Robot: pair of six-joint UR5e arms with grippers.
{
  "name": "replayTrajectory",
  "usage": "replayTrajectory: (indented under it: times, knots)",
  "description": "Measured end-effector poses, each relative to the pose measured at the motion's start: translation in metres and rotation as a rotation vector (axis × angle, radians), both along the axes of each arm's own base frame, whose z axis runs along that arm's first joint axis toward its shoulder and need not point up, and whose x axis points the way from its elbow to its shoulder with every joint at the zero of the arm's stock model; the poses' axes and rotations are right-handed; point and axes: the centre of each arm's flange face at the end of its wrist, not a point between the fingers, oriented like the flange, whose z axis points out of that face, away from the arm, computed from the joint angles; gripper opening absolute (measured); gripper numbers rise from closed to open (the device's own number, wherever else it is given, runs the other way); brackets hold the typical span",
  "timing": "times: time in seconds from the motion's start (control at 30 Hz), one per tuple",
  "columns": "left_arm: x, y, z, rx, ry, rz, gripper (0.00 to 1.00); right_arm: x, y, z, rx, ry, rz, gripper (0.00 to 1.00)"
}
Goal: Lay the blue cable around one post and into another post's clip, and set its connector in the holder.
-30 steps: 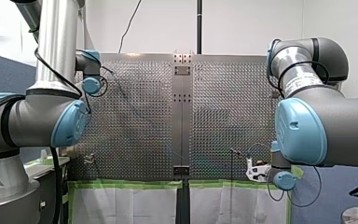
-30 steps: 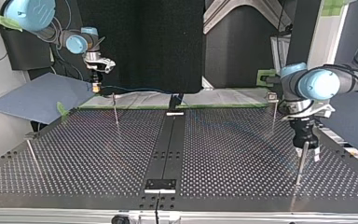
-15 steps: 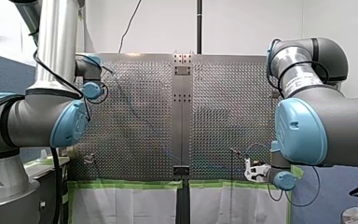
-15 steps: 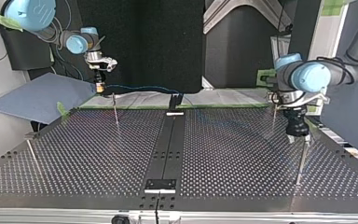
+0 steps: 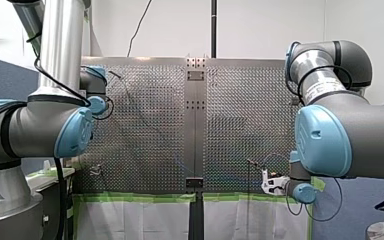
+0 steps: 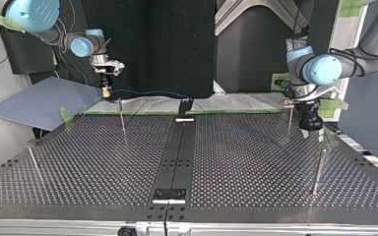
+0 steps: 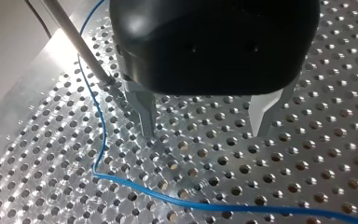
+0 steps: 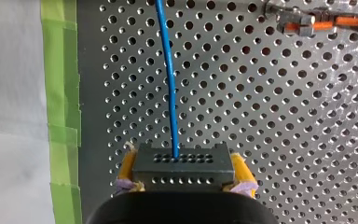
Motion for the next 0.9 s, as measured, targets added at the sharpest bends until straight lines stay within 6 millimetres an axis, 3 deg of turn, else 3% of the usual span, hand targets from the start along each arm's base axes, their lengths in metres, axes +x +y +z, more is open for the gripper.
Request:
replayTrajectory:
  times: [0.47, 0.9]
  knots:
    - [-0.023, 0.007, -0.029, 0.006, -0.001, 0.024, 1.00, 0.003, 0.001, 0.000, 0.001, 0.000, 0.005, 0.00]
    - [-0.028, 0.017, -0.044, 0.006, 0.004, 0.054, 1.00, 0.006, 0.003, 0.000, 0.001, 0.000, 0.011, 0.00]
